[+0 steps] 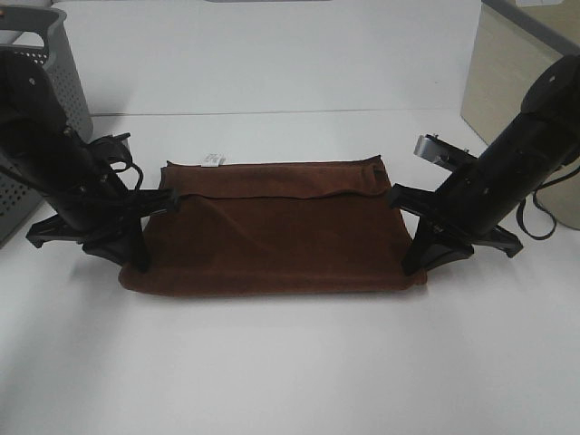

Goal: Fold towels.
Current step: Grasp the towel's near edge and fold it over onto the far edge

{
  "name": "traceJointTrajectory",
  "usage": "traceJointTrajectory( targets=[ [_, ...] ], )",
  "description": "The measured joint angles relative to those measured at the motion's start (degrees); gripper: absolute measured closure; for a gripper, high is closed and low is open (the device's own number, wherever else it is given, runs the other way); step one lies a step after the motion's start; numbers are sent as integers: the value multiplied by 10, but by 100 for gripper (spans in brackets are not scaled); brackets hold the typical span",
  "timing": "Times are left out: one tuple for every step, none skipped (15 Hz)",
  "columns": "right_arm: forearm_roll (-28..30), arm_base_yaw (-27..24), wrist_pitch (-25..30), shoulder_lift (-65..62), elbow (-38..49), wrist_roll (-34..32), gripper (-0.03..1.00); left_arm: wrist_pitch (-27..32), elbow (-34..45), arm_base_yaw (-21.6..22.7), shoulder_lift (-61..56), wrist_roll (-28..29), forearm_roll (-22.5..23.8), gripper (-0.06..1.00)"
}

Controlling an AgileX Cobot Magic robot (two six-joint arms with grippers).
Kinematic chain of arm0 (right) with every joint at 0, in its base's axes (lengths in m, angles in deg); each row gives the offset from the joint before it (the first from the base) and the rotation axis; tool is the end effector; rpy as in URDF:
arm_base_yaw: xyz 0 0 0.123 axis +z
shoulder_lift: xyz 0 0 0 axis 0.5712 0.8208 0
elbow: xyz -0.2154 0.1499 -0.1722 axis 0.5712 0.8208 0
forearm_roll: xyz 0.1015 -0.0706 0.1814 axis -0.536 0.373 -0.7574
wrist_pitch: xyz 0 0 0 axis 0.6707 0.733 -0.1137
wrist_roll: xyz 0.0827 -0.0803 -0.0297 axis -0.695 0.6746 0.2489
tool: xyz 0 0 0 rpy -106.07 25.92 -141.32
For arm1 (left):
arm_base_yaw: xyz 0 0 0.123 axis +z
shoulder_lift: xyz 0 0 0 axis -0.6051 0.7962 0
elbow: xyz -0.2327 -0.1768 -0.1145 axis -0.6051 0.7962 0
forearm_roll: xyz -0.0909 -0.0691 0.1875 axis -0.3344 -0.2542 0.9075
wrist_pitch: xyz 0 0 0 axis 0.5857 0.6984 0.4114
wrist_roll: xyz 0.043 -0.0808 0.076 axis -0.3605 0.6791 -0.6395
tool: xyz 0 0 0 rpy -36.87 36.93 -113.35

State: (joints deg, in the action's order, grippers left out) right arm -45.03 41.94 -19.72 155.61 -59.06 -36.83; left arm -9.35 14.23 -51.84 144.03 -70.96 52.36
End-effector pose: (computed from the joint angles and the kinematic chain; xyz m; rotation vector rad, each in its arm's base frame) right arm 0.3328 0.0897 0.1359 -0.0257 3.0575 0.6492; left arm 0.3404 -0.1244 0.1427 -0.1139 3.0521 -0.4974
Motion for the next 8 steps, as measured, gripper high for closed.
traceJointTrajectory(
  targets=[
    [-2,0,0,-8,0,1,97,-2,0,0,-7,3,-1,94],
    [-2,0,1,-17,-8,1,97,-2,-7,0,-15,5,-1,94],
    [-2,0,3,-20,-22,1,97,2,-22,0,-19,6,-1,94],
    [-2,0,3,-21,-44,1,97,7,-44,1,-19,10,-1,94],
    [-2,0,8,-19,-68,1,97,10,-62,2,-19,18,-1,94],
    [-2,0,13,-15,-98,1,97,10,-87,7,-18,26,1,94],
    [-2,0,18,-7,-127,1,97,11,-106,14,-15,32,1,94],
    [-2,0,26,6,-158,-1,97,11,-124,22,-10,34,1,94]
  ],
)
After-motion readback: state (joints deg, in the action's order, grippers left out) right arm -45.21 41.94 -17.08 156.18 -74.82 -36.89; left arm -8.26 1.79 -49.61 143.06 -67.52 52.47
